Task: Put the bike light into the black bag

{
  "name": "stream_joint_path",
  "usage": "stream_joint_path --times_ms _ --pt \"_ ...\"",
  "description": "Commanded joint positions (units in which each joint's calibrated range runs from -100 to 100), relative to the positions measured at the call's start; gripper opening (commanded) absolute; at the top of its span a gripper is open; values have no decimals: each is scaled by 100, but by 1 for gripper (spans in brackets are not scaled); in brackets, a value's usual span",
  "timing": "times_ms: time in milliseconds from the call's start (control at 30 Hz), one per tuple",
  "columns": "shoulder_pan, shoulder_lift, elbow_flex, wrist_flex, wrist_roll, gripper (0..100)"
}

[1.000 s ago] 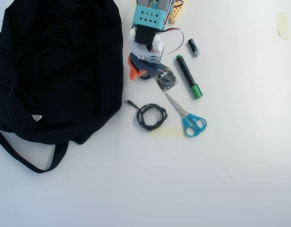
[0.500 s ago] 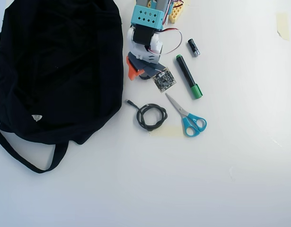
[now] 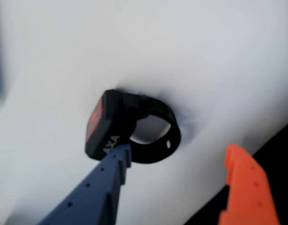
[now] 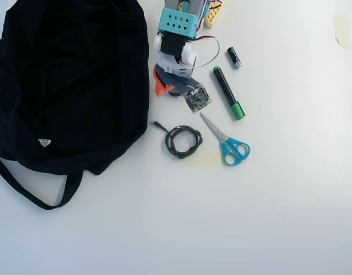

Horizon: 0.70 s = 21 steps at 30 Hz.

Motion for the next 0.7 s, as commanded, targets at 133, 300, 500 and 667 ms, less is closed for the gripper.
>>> stream_joint_path --times_ms 133,300,500,667 --pt "36 303 -177 -52 -101 26" --pt "36 311 -150 -224 -106 26" --pt "36 469 -150 -379 -106 26" --pt "21 784 -159 -586 -106 26"
